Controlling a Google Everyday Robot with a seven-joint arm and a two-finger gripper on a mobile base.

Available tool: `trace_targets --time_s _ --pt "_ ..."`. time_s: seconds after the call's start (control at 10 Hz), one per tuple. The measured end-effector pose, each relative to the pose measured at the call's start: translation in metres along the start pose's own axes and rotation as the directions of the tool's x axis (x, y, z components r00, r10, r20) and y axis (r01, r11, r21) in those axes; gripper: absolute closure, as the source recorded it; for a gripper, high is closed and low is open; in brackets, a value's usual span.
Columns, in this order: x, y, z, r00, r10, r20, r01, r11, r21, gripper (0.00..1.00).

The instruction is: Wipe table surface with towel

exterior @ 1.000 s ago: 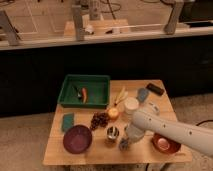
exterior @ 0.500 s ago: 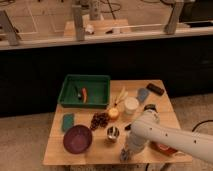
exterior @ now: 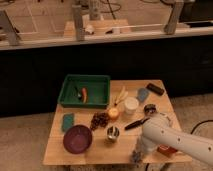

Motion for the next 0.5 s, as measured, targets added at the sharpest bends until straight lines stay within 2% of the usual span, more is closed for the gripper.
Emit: trace_targets --time_s 0.2,0.5 --pt "0.017 -0.013 0.004 0.999 0.030 -0.020 -0.030 0.999 0.010 1.00" --pt "0.035 -0.039 -0.015 0.997 0.056 -0.046 -0.053 0.995 0.081 1.00"
